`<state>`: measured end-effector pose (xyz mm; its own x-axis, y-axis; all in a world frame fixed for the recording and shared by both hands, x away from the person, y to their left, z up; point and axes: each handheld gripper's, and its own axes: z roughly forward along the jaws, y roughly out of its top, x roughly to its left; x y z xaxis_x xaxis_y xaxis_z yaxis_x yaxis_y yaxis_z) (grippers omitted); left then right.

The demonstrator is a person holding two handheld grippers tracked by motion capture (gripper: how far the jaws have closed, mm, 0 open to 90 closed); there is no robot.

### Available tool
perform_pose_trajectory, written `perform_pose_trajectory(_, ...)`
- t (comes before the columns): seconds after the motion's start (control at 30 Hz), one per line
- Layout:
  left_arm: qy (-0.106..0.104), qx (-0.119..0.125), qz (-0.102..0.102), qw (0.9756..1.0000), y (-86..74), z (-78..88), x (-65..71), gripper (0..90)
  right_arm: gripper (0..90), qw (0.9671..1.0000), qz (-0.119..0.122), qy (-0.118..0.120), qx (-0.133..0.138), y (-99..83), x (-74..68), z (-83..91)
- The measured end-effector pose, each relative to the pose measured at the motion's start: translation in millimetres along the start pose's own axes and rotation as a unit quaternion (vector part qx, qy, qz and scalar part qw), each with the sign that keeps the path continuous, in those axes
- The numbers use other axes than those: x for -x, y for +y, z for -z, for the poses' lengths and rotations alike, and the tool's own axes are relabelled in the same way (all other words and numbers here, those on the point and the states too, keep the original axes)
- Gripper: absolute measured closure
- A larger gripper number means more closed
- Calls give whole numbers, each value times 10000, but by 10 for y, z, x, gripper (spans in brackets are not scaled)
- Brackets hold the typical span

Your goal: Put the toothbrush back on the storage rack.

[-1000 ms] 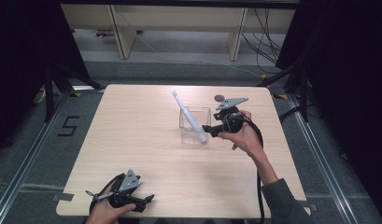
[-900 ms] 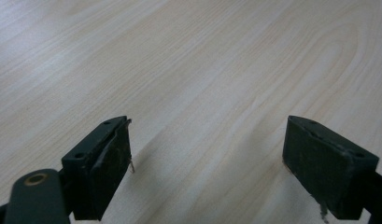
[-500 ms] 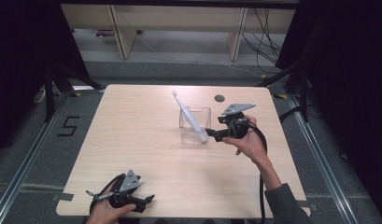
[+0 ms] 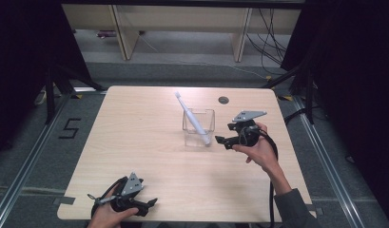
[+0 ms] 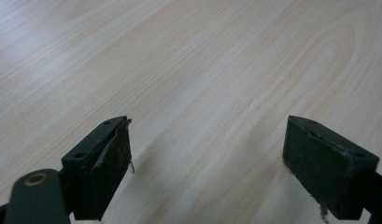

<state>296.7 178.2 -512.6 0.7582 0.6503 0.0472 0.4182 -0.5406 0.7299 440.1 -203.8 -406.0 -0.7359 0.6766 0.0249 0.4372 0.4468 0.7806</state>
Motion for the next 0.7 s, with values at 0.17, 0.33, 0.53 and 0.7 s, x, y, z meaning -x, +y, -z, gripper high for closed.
perform_pose_trajectory(0.17, -28, 9, 5, 10000, -1, -5, 2, 151, 251, 10000, -51, 17, -17, -36, -31, 18)
perform_pose_trajectory(0.33, 17, -3, -16, 10000, 0, -3, -1, 150, 245, 10000, 69, 13, 42, -111, -48, 12)
perform_pose_trajectory(0.53, 15, -3, -2, 10000, 0, -5, 4, 150, 237, 10000, -66, -22, -12, -247, -67, 22)
perform_pose_trajectory(0.7, 16, -37, -92, 9999, 5, 2, -9, 150, 232, 10000, -85, -3, -40, -308, -72, 18)
